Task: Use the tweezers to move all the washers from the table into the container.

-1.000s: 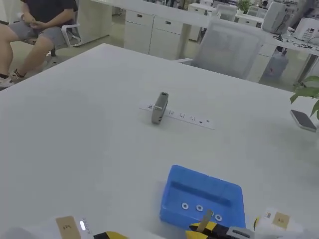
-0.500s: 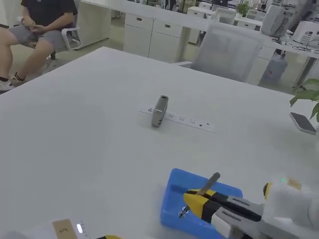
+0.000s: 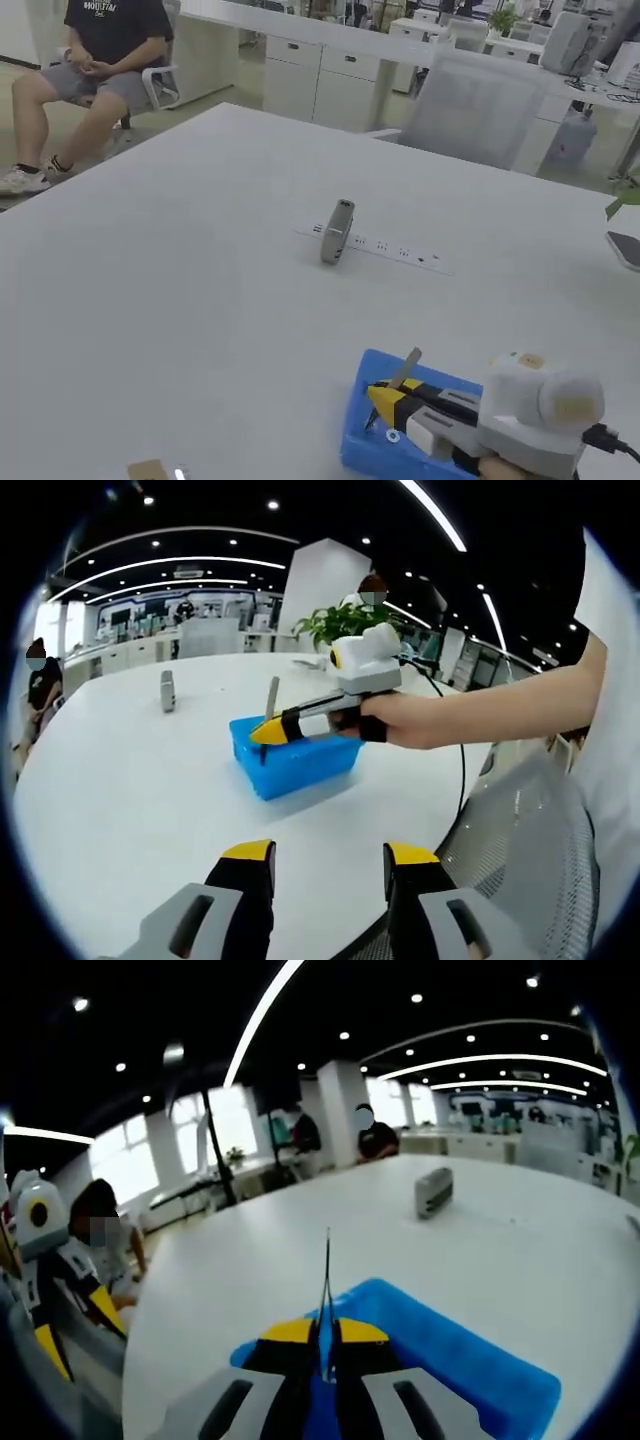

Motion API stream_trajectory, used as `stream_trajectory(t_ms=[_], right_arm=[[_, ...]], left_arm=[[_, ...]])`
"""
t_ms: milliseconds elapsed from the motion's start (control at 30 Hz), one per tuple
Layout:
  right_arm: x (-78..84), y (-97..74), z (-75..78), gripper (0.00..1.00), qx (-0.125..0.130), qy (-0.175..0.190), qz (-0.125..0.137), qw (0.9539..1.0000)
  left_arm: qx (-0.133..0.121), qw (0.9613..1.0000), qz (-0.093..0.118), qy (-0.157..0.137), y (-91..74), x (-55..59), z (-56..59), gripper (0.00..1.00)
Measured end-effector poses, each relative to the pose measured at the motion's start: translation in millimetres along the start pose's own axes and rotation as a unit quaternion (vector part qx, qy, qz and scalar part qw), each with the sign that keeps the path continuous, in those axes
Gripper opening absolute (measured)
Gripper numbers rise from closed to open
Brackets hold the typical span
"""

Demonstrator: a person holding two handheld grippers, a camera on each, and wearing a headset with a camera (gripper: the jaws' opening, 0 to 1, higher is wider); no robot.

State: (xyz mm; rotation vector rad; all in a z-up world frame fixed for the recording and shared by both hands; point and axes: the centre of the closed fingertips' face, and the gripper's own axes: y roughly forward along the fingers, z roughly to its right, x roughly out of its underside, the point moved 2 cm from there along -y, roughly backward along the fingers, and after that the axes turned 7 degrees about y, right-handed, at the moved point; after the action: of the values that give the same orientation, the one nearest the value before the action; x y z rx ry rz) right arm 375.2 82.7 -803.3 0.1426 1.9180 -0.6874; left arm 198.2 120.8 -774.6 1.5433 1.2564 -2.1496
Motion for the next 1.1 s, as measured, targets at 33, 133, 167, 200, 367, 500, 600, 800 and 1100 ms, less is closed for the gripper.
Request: stream_trajectory(t_ms=[33, 133, 167, 200, 367, 500, 600, 800, 1100], right_arm=[[1.2, 0.3, 0.3, 0.03, 0.001, -0.009, -0.002, 1.0], [0.3, -0.4, 0.6, 0.03, 0.0, -0.015, 0.0, 0.9999], [0.1, -0.6, 0.6, 0.04, -0.001, -0.02, -0.001, 0.9998], [0.3, -0.7, 0.0, 0.04, -0.003, -0.023, -0.001, 0.9997], [-3.3, -7.7, -5.0, 0.04, -0.008, -0.047, 0.0, 0.9989], [-10.9, -20.5, -15.6, 0.04, -0.021, -0.071, 0.006, 0.9973], [-16.6, -37.9, -32.9, 0.04, -0.045, -0.095, 0.012, 0.9943], [-10.2, -70.5, -58.5, 0.04, -0.078, -0.127, 0.001, 0.9889], [17.3, -102.5, -84.7, 0.03, -0.123, -0.155, -0.04, 0.9794]], left_arm=[[0.001, 1.0, -0.001, 0.0, 0.1, 0.2, 0.2, 0.42], [0.001, 1.0, 0.006, -0.004, -0.5, -2.0, 0.1, 0.4], [0.001, 0.9999, 0.008, -0.008, -0.8, -2.6, -0.5, 0.39], [-0.001, 0.9999, 0.009, -0.012, -0.9, -2.7, -1.3, 0.39], [-0.002, 0.9997, 0.011, -0.021, -1.6, -2.9, -2.0, 0.38], [-0.001, 0.9996, 0.017, -0.022, -3.1, -5.0, -1.9, 0.36], [0.012, 0.9992, 0.023, -0.029, -4.1, -7.7, 0.6, 0.35], [0.037, 0.9976, 0.038, -0.044, -6.3, -16.1, 2.8, 0.32], [0.067, 0.9966, 0.046, -0.017, -4.5, -38.7, 2.9, 0.28]])
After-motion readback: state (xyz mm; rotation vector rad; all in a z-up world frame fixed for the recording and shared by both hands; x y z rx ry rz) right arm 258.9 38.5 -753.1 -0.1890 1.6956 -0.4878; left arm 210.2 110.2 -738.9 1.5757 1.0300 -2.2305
